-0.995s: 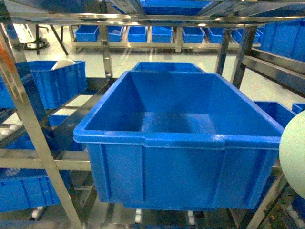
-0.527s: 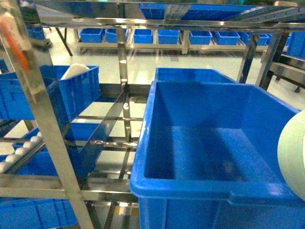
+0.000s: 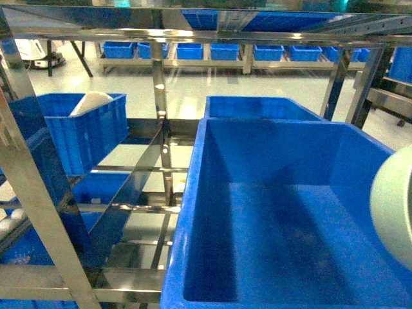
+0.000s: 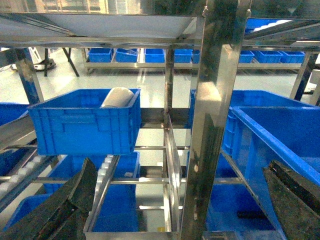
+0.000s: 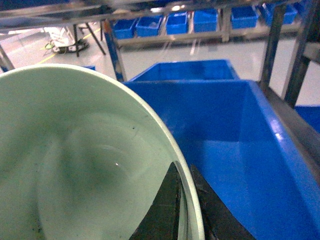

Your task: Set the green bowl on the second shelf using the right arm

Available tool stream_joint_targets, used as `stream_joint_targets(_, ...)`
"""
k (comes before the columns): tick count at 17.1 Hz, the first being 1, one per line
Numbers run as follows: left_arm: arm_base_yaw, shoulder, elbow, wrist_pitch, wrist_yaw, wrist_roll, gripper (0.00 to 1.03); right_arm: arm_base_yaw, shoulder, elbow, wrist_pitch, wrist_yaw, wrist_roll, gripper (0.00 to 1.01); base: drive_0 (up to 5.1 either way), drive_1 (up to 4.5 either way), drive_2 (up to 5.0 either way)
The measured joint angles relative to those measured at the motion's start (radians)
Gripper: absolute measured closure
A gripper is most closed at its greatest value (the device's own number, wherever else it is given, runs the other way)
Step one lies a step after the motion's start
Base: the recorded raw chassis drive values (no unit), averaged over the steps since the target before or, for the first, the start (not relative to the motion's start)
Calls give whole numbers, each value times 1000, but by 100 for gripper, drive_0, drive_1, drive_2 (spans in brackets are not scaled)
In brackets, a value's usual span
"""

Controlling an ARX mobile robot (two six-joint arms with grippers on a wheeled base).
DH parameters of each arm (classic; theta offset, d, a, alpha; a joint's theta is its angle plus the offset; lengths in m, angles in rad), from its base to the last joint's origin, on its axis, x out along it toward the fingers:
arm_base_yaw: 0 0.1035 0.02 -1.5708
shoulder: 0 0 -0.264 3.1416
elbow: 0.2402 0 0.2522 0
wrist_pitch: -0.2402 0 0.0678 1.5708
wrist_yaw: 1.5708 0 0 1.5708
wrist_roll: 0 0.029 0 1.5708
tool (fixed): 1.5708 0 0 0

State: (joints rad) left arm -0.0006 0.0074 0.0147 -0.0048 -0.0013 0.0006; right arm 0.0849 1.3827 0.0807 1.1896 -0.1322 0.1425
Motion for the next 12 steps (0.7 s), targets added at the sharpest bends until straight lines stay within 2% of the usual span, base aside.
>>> stream_joint_targets(2, 0, 0, 0, 1, 0, 0, 5, 0, 175, 171, -149, -93, 47, 98, 0, 0, 0)
stream_joint_targets(4, 0, 0, 0, 1, 0, 0, 5, 9, 327, 334, -257, -156, 74, 98, 0, 0, 0)
stream_joint_targets(5, 0, 0, 0, 1, 0, 0, 5, 21, 393, 398, -266, -154, 74, 98, 0, 0, 0)
stream_joint_targets(7, 0, 0, 0, 1, 0, 0, 5, 35, 522, 514, -285, -129, 48, 98, 0, 0, 0)
stream_joint_targets(10, 0, 0, 0, 1, 0, 0, 5, 41, 702, 670, -416, -129, 24, 98, 0, 0, 0)
stream_joint_targets(12, 0, 0, 0, 1, 0, 0, 5, 53, 786, 735, -409, -102, 19, 98, 0, 0, 0)
